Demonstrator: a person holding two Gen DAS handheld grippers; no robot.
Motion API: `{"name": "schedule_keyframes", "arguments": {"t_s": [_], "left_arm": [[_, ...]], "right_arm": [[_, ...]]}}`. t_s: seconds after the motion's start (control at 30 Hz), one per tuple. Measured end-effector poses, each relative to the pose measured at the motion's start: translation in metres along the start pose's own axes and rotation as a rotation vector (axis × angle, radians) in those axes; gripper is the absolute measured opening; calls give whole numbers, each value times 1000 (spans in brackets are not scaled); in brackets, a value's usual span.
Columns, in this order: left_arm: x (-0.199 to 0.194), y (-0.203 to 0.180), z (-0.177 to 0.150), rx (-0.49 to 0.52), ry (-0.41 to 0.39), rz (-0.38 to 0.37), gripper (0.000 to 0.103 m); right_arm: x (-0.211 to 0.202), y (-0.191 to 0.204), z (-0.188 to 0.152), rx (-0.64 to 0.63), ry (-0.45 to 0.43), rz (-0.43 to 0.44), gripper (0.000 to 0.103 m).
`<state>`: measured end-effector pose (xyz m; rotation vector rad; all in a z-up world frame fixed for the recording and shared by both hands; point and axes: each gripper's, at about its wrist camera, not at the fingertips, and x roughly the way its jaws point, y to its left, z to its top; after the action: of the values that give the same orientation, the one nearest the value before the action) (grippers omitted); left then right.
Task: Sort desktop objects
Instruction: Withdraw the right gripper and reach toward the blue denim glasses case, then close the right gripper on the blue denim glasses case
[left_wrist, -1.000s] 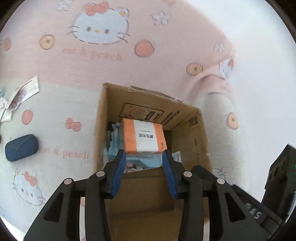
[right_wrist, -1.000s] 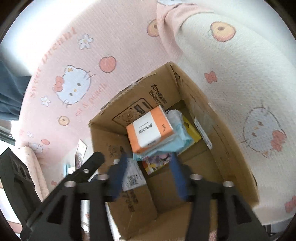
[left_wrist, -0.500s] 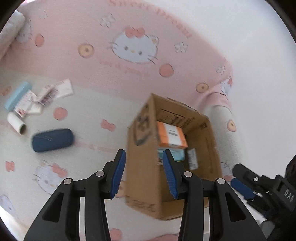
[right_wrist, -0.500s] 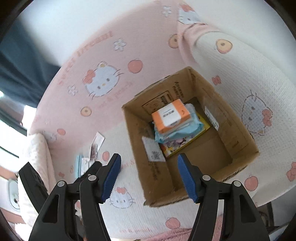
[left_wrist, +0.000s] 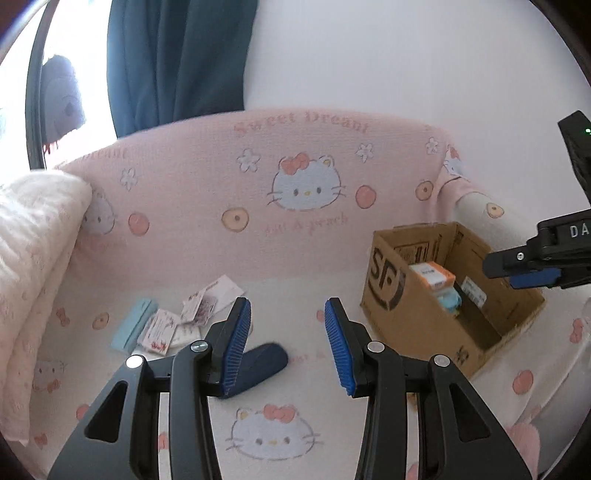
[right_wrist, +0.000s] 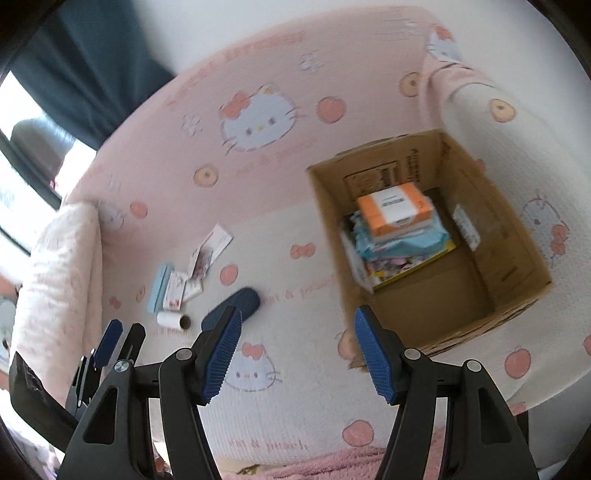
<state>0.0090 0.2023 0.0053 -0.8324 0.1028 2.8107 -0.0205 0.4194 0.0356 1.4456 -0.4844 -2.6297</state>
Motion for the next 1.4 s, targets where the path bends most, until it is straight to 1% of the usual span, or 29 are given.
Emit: {"name": "schedule_keyframes", "arguments": {"t_s": [0.17,0.3,0.4,0.5,0.6,0.67,0.73,0.83,0.97,1.07,1.1,1.17,1.23,1.3,1.4], "left_arm": [[6,35,-29,-3,54,33,46],[17,74,-53,-42,116,57,46],[25,110,-70,-129,181,66,46],[33,147,-86,-228,242,64,46],[43,180,-101,-322,309,55,47],[53,201,-112,-382,348,52,47],[61,216,-122,-423,369,38,47],[76,229,-135,-449,405,16,47],[90,234,-149,-486,408,-7,47],[111,233,-162,-581,443,-53,47],[121,230,-168,-630,470,-71,47],[135,225,-178,-706,514,-103,47],[145,219,-184,-756,535,-130,47],[153,212,-185,-778,537,-136,47],[164,204,-182,-769,520,-138,47]], "right_arm": [[17,44,-21,-141,18,-32,62],[39,82,-39,-275,51,-37,62],[64,105,-50,-337,96,-32,62],[88,122,-58,-345,135,4,62],[112,131,-64,-308,158,67,62],[127,132,-69,-258,161,96,62],[144,126,-74,-186,166,134,62],[171,112,-83,-75,165,171,62],[207,92,-93,52,164,186,62],[229,74,-97,145,193,197,62],[235,69,-99,174,206,204,62],[241,63,-100,199,212,207,62],[246,58,-101,213,213,205,62],[251,53,-102,228,213,204,62],[258,46,-102,255,212,203,62]]}}
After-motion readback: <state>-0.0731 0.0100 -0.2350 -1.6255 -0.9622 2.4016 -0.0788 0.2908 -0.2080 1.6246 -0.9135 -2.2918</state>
